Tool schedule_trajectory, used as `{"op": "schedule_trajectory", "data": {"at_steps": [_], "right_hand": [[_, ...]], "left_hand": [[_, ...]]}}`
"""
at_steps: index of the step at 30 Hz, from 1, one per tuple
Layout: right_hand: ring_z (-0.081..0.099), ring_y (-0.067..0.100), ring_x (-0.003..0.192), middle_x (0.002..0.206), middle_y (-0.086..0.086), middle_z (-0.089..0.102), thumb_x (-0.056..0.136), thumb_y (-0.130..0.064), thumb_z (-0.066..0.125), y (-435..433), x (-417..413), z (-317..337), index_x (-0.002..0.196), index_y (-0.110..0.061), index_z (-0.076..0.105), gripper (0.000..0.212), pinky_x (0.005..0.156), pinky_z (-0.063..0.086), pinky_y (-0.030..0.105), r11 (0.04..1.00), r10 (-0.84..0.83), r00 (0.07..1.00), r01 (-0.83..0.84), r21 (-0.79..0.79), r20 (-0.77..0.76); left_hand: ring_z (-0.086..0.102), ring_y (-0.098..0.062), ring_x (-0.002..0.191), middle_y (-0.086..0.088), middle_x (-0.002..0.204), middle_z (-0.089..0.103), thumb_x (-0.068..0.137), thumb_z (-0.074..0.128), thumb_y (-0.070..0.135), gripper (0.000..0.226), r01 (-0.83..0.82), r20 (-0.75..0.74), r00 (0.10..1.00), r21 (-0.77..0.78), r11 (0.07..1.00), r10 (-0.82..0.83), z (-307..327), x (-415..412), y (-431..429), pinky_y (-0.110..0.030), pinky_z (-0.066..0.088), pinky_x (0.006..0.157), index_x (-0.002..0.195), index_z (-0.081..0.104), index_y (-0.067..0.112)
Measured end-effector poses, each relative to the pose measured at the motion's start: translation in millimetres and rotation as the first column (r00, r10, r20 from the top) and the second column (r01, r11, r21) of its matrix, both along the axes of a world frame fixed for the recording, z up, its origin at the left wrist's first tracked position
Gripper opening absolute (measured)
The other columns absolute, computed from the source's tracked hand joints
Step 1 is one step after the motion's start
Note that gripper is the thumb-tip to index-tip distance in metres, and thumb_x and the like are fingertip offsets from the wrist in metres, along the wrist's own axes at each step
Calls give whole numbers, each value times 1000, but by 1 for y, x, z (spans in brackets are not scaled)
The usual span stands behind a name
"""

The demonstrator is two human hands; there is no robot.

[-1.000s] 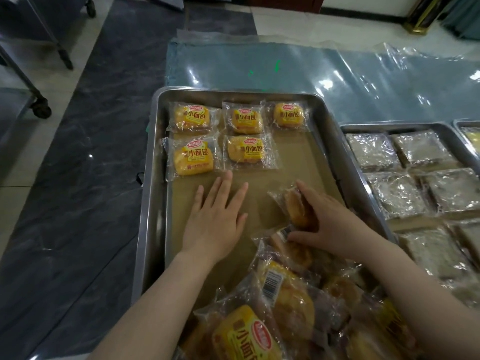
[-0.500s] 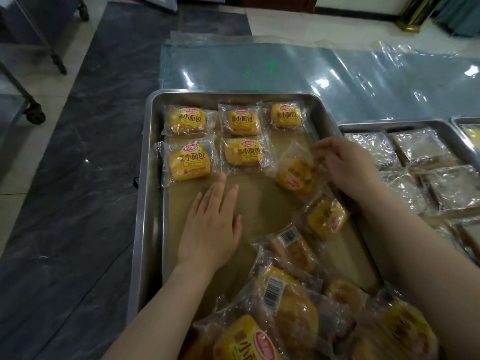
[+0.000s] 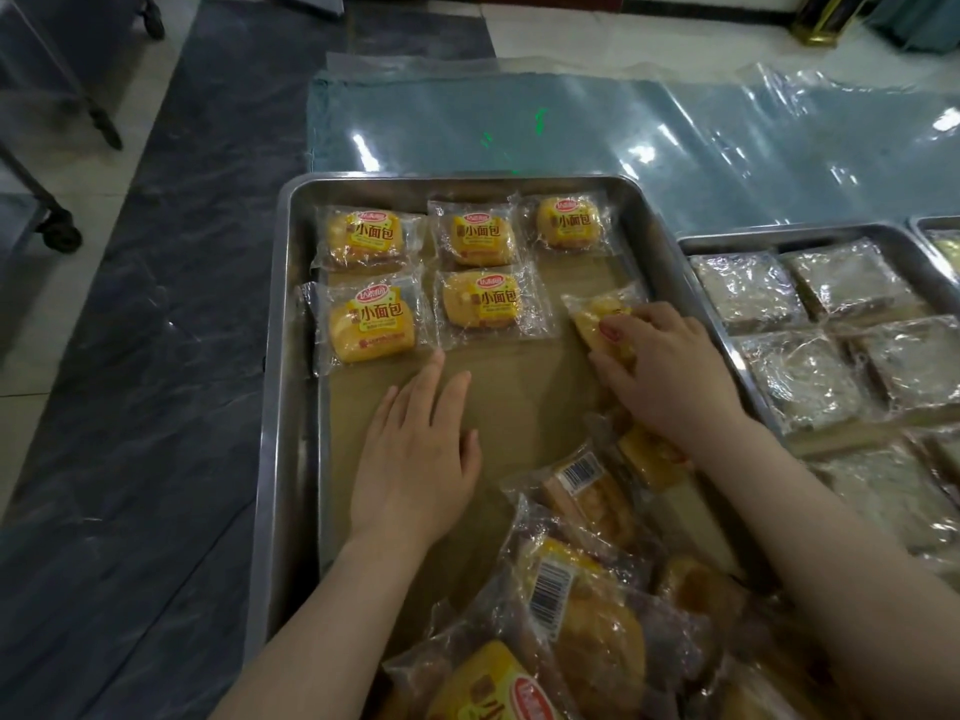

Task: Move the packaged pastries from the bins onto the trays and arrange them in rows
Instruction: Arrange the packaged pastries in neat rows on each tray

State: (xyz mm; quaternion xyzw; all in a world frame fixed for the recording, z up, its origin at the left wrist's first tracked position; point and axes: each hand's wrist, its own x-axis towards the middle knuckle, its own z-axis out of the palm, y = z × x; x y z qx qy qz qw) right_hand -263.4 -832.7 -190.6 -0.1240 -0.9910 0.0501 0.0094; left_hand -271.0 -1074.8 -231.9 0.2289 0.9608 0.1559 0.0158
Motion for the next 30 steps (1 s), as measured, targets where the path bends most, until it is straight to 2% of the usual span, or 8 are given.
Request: {"op": "schedule_trajectory", "data": {"at_steps": [4, 9, 13, 18, 20, 23, 26, 30], "right_hand": [[46, 31, 122, 153, -1, 23, 92, -35, 50, 12, -9, 6, 141, -22, 43, 51, 98, 42, 42, 999, 37, 990, -32, -36, 133], [9, 24, 144, 158, -11, 12, 84, -30, 58, 26, -17, 11, 149, -30, 24, 73, 113, 17, 48, 961, 164, 948, -216, 174, 274], [42, 28, 127, 141, 2, 46, 85, -44, 59, 28, -31, 3, 135, -22, 47, 56, 99, 39, 45, 981, 139, 989, -144, 130, 48], [47, 36, 111, 118, 17, 52, 88, -70, 31, 13, -56, -10, 118, -8, 51, 72, 91, 41, 46, 965, -114, 987, 137, 224, -112], [40, 38, 120, 126, 19, 46, 92, -63, 29, 9, -61, -13, 119, -8, 51, 66, 99, 35, 49, 974, -68, 983, 103, 204, -169], [23, 30, 141, 145, 12, 39, 96, -33, 43, 12, -56, -23, 127, -13, 52, 38, 112, 21, 48, 980, 194, 956, -177, 95, -222], [10, 22, 146, 155, 3, 27, 91, -17, 44, 21, -49, -31, 142, -20, 39, 52, 118, 7, 40, 967, 239, 967, -246, -67, -93], [-22, 20, 143, 160, -5, -7, 91, -24, 36, 22, -49, -41, 152, -29, 8, 67, 112, -17, 36, 965, 263, 963, -261, -32, 54]], "left_hand": [[29, -23, 138, -9, 153, 24, 91, 38, 36, 55, -2, -3, 1000, -6, 1000, 2, -1, -1, 0, -35, 11, 111, 142, 29, 18], [30, -22, 137, -7, 149, 33, 90, 33, 37, 56, 1, 4, 1000, -10, 1000, -1, 0, 0, 1, -36, 11, 112, 143, 30, 18], [30, -22, 137, -7, 147, 36, 90, 32, 37, 56, 6, 0, 1000, -13, 1000, -6, -2, -1, 2, -37, 13, 112, 143, 31, 18], [32, -22, 136, -6, 146, 37, 90, 33, 37, 55, 3, -9, 1000, -20, 1000, -4, -2, -1, 2, -37, 13, 112, 142, 32, 18], [33, -22, 136, -7, 146, 38, 90, 34, 36, 54, 2, -7, 1000, -14, 1000, -2, -2, -1, 2, -38, 15, 112, 141, 34, 18], [34, -23, 135, -7, 144, 40, 89, 36, 35, 54, -1, -10, 1000, 7, 1000, 1, -2, -1, 2, -39, 17, 112, 140, 36, 17], [35, -24, 134, -8, 143, 41, 88, 37, 34, 54, 6, -15, 1000, 15, 1000, -6, -2, -2, 3, -39, 16, 110, 139, 37, 16], [35, -24, 134, -8, 144, 41, 88, 36, 34, 54, 7, -26, 1000, 18, 1000, -7, -4, -2, 3, -40, 18, 111, 139, 38, 16]]}}
